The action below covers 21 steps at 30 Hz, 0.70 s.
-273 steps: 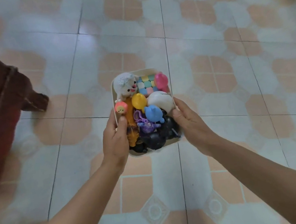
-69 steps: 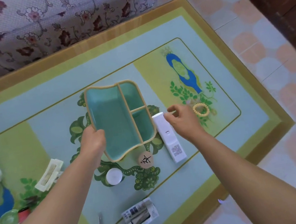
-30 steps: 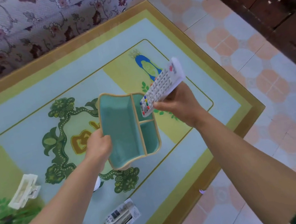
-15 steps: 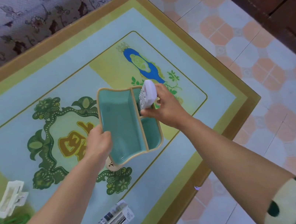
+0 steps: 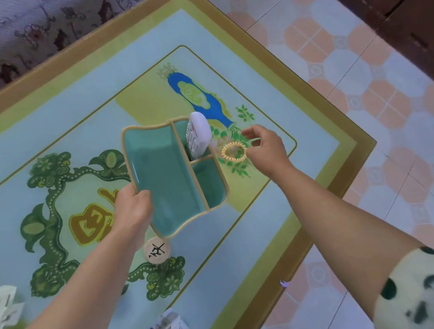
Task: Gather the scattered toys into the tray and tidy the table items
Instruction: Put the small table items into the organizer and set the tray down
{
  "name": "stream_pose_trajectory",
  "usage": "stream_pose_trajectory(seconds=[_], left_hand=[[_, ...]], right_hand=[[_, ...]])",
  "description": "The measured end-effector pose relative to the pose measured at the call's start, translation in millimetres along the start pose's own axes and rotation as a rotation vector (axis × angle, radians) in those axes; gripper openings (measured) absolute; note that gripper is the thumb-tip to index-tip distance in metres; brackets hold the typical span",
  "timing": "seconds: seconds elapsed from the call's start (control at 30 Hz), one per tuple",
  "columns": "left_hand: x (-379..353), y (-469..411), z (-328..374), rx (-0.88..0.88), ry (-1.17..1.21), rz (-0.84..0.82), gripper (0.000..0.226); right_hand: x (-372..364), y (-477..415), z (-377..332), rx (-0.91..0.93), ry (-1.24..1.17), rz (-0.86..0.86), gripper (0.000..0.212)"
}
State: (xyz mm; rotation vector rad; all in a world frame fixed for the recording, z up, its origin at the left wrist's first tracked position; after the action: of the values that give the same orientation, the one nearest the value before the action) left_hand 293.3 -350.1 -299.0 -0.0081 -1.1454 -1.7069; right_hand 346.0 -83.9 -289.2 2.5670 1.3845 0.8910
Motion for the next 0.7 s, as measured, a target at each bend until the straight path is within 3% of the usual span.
stream_pose_trajectory(seconds=[0.13, 0.37, 0.5, 0.6, 0.7], left_hand=[[-7.1, -8.8, -0.9, 0.01, -0.002, -0.006, 0.035], [-15.6, -13.7, -1.8, -0.037, 0.035, -0.032, 0.037], [-16.7, -14.8, -1.9, -0.034, 0.054, -0.033, 0.034], [-14.3, -13.3, -3.5, -0.024, 0.066, -0.031, 0.035], [-5.7, -12.5, -4.8, -0.005, 0.085, -0.003, 0.033]], right_hand=[[-20.7, -20.8, 26.2, -0.03, 0.311, -0.034, 0.038], [-41.2, -44.8, 54.2, -0.167, 0.452, 0.066, 0.032], [-41.6, -47.5, 61.5, -0.152, 0.452, 0.095, 0.024], [-32.1, -42.7, 62.4, -0.195, 0.336, 0.142, 0.017], [-20.9, -31.7, 42.0, -0.122, 0.217, 0.174, 0.013]])
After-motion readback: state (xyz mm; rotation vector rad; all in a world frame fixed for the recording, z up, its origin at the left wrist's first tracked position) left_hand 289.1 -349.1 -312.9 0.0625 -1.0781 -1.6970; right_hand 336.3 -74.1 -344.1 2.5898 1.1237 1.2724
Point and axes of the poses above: each hand's wrist, its own y-axis away from the middle knuckle, its own x-axis out of the back of the hand, z = x × y, the point moved 3 cm from there along -y, towards the middle knuckle, and after that the axes turned 15 degrees about -y, right-handed, at the moved point
